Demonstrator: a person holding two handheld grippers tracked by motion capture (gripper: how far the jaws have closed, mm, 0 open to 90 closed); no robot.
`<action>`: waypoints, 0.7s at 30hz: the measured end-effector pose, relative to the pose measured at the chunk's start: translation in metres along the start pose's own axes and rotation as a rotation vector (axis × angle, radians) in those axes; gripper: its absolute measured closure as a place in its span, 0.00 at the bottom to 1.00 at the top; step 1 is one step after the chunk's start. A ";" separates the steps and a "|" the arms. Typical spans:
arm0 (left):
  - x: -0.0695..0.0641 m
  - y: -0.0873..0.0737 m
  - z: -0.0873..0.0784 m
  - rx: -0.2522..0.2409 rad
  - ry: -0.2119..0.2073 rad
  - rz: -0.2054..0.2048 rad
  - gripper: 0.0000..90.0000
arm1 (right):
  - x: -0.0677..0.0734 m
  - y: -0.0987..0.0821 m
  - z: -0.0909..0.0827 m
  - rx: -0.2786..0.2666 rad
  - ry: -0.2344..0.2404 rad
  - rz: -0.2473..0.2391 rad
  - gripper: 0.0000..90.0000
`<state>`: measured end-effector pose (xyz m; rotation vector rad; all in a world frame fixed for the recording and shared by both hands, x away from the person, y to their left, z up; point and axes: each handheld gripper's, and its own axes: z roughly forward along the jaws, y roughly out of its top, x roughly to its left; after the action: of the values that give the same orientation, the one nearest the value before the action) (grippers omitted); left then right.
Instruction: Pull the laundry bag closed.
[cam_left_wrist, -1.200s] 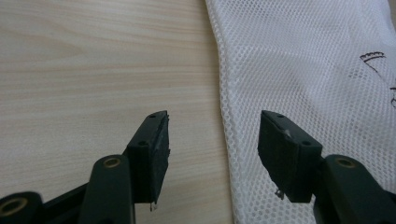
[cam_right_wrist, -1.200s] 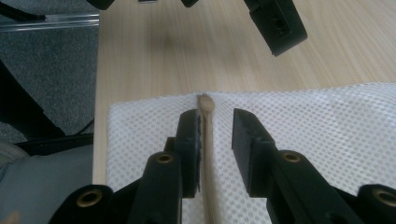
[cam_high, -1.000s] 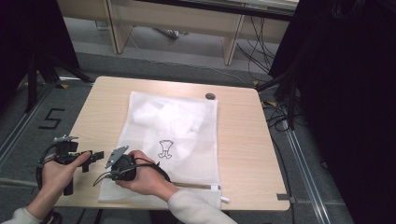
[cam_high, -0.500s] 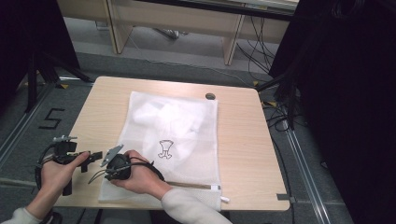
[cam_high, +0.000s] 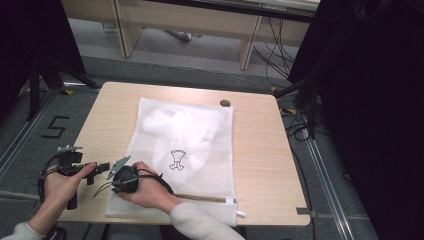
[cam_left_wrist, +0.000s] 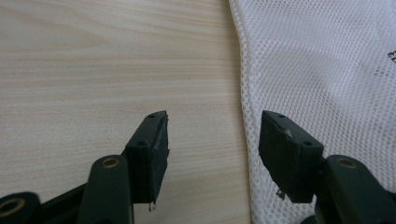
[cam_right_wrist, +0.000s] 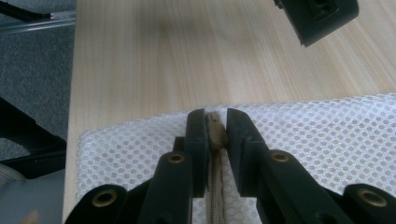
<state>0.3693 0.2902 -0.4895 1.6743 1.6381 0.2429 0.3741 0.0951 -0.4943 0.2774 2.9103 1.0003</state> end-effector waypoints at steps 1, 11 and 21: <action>0.001 0.000 0.000 0.005 -0.005 0.004 0.47 | 0.001 0.000 0.001 -0.008 -0.001 0.013 0.91; -0.005 0.001 0.002 0.026 -0.069 -0.012 0.47 | 0.008 0.000 -0.015 -0.068 -0.033 -0.039 0.91; -0.019 0.000 0.012 0.116 -0.149 -0.024 0.45 | 0.011 -0.002 -0.027 -0.095 -0.082 -0.089 0.91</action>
<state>0.3737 0.2687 -0.4910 1.7143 1.5857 0.0102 0.3603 0.0789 -0.4742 0.1775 2.7661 1.0819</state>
